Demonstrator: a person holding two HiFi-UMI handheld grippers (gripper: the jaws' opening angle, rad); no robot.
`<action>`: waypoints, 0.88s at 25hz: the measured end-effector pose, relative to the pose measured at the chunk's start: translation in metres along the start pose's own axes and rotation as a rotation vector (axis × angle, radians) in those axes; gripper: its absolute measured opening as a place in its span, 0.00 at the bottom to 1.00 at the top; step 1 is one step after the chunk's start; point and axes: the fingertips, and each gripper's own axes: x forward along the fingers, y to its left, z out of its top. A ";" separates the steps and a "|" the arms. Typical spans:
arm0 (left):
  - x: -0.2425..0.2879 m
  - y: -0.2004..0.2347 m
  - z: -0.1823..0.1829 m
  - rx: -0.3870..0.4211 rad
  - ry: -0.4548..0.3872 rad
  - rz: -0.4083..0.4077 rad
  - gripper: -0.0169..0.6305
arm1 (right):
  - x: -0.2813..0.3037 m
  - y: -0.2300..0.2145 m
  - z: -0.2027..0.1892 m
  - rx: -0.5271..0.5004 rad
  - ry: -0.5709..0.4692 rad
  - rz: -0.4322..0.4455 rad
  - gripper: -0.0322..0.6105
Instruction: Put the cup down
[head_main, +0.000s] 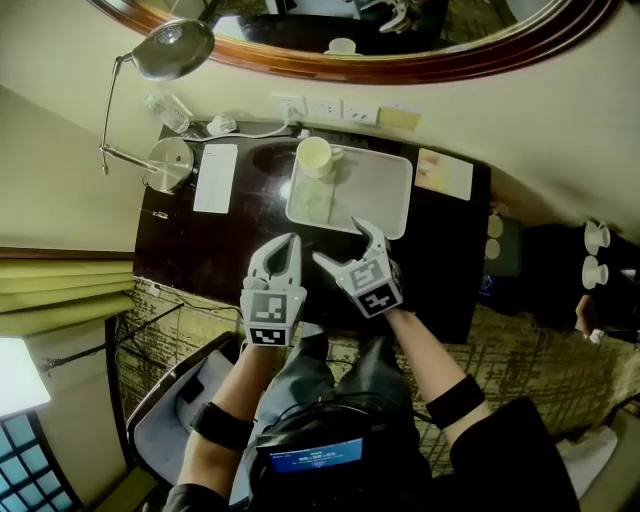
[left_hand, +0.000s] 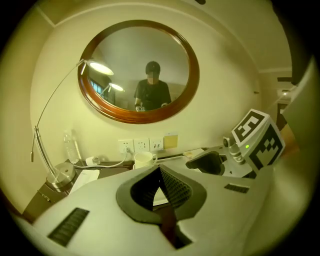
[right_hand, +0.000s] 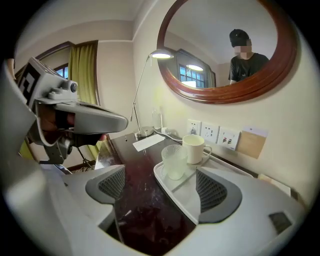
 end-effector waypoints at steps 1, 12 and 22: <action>0.004 0.003 -0.004 -0.001 0.005 0.002 0.03 | 0.012 -0.003 -0.001 -0.006 0.014 -0.002 0.81; 0.040 0.041 -0.020 -0.024 0.018 0.025 0.03 | 0.104 -0.036 0.007 -0.046 0.052 -0.043 0.82; 0.040 0.045 -0.026 -0.036 0.027 0.026 0.03 | 0.133 -0.038 0.013 -0.078 0.046 -0.027 0.70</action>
